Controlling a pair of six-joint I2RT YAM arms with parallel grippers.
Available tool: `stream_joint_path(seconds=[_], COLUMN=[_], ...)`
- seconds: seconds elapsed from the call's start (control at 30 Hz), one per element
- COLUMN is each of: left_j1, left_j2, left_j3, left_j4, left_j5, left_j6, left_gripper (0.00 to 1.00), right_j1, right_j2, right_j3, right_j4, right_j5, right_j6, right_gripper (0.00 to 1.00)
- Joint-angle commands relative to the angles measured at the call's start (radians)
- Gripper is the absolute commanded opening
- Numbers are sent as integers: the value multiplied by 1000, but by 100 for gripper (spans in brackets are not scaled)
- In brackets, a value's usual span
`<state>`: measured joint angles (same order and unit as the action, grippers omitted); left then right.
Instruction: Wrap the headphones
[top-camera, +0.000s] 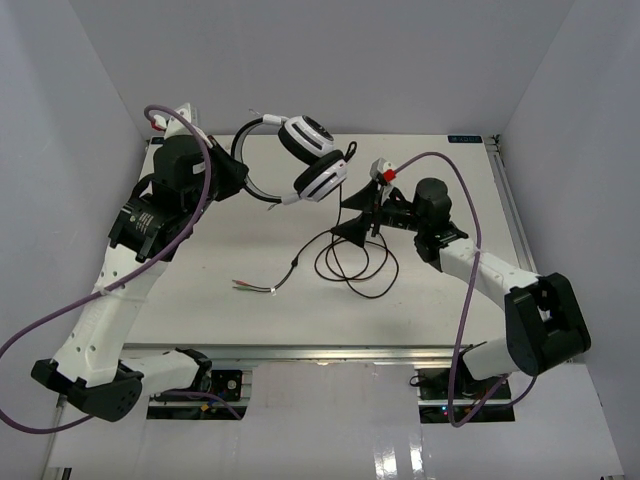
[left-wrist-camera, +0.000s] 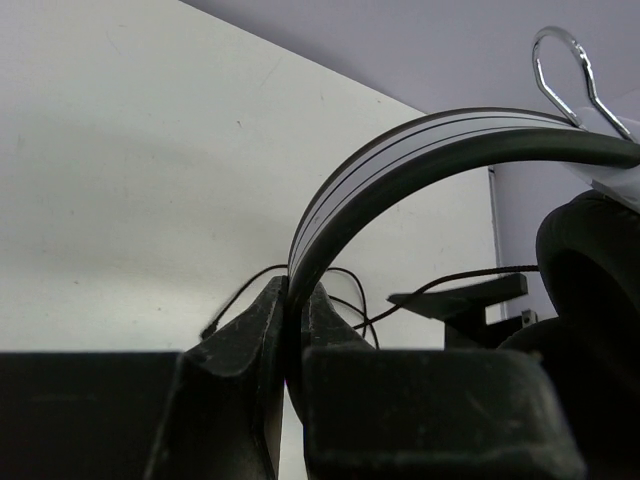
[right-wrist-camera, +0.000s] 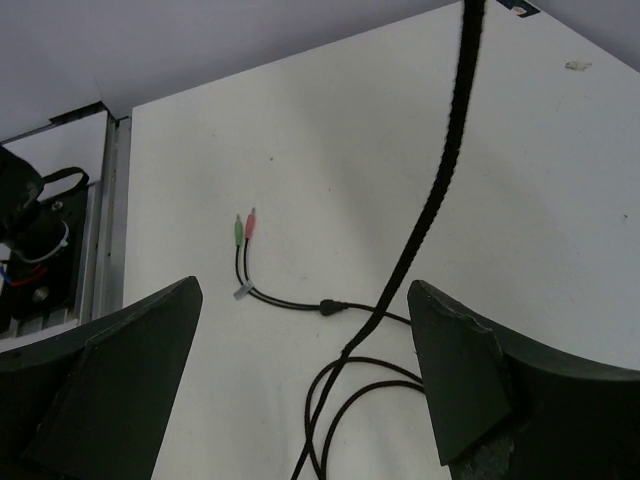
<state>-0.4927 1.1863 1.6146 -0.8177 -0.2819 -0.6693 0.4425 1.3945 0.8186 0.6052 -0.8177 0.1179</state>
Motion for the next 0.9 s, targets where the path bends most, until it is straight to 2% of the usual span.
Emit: stream_joint_path(seconds=[0.0,0.13,0.2,0.3,0.37,0.4,0.43,0.53,0.6,0.7,0.77,0.8,0.87], left_j1=[3,3,3,3,3,3,3,3,3,4,7,8,10], left_j2=[-41,-54,-57,-62,-65,-66,-67,-73,-75,-68,-61,-53,-38], left_j3=[15,14,12,0,-2,-2,-3,-9,-21,-63,-118,-153,-194], left_j4=[45,43,44,51,54,55,53,52,48,52,72,87,103], left_j5=[68,97,106,117,122,121,114,78,59,30,12,7,-21], left_j6=[-81,-104,-112,-123,-127,-128,-127,-121,-116,-101,-77,-56,-19], left_gripper=[0,0,0,0,0,0,0,0,0,0,0,0,0], right_j1=[5,5,6,5,5,5,5,5,5,5,7,5,4], right_j2=[67,117,133,148,156,155,149,113,53,-31,-91,-108,-167], right_j3=[111,149,149,150,155,154,152,124,103,128,177,199,208], right_j4=[107,98,104,119,126,127,128,114,56,-152,-331,-411,-465], right_j5=[108,148,148,136,117,108,98,77,97,229,374,485,613], right_j6=[39,23,24,33,41,49,56,39,-11,-170,-360,-404,-525], right_gripper=[90,94,89,76,60,48,40,19,9,8,8,8,8])
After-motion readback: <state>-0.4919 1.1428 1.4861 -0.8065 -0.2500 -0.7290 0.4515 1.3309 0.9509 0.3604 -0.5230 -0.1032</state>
